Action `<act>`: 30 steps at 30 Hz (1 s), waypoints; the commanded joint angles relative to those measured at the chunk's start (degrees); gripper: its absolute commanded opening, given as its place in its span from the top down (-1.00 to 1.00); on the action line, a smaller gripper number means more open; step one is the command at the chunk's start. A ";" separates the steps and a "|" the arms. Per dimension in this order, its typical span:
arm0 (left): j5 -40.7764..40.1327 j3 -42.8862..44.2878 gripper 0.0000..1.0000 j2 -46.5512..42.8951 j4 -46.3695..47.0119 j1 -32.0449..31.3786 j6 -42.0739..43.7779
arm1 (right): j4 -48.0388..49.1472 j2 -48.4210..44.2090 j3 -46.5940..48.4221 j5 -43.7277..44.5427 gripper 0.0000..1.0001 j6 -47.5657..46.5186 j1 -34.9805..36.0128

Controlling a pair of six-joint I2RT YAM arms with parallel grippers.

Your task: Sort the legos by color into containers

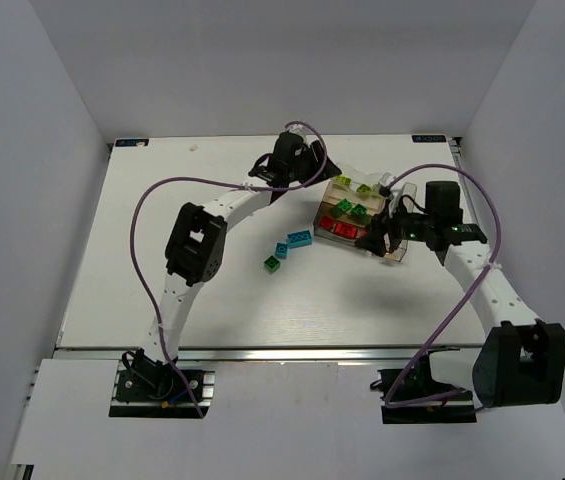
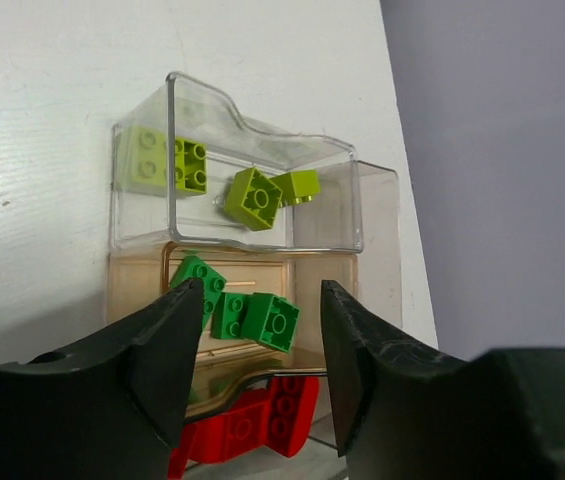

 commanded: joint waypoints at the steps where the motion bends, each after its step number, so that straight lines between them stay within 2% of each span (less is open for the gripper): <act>1: -2.93 -1.35 -0.19 -11.92 0.20 1.02 2.18 | -3.20 2.30 2.26 -10.80 -0.21 -11.16 2.40; 3: -5.30 -6.34 0.22 -18.66 -1.91 2.33 3.76 | -6.00 5.55 4.44 -11.25 0.04 -16.18 4.68; 4: -8.19 -8.89 0.44 -21.40 -2.96 2.34 5.33 | -6.37 8.00 5.16 -10.90 0.26 -16.80 6.88; 6: -10.84 -19.16 0.95 -27.90 -3.93 4.00 6.57 | -6.37 10.47 6.65 -7.93 0.49 -16.37 10.65; 8: -13.56 -27.24 0.99 -38.71 -4.03 4.88 8.42 | -4.71 14.08 8.23 -4.59 0.53 -14.09 15.06; 9: -13.49 -36.07 0.84 -42.48 -4.03 4.89 8.60 | -4.27 15.39 8.67 -1.09 0.47 -10.95 17.77; 10: -15.49 -40.33 0.68 -50.09 -3.94 5.50 8.77 | -3.22 18.10 9.46 0.69 0.22 -9.09 20.49; 11: -16.21 -44.47 0.46 -53.91 -4.11 6.20 8.69 | -2.86 19.61 9.99 2.79 0.10 -6.72 21.56; 12: -16.83 -51.03 0.02 -57.60 -4.98 6.21 8.60 | -2.68 21.10 10.43 7.08 0.04 -2.43 23.58; 14: -17.79 -56.17 -0.24 -67.54 -8.49 6.73 8.08 | -4.51 25.68 12.98 10.45 -0.20 0.32 26.14; 16: -20.08 -61.79 -0.34 -73.52 -12.70 6.73 6.33 | -5.05 28.75 14.38 13.62 -0.27 4.00 28.68; 20: -23.24 -68.58 -0.37 -89.06 -17.73 6.73 2.19 | -1.90 30.87 16.58 21.94 -0.41 10.60 32.29; 23: -26.31 -71.22 -0.38 -96.28 -21.33 6.73 -0.36 | -2.67 34.38 20.52 27.93 -0.55 15.27 35.37; 26: -29.04 -71.58 -0.40 -100.34 -24.94 6.73 -1.33 | -2.77 37.37 23.17 29.00 -0.58 17.47 37.04; 30: -30.28 -70.09 -0.41 -101.50 -29.59 6.73 -1.24 | -0.75 40.18 24.23 30.14 -0.61 18.79 39.50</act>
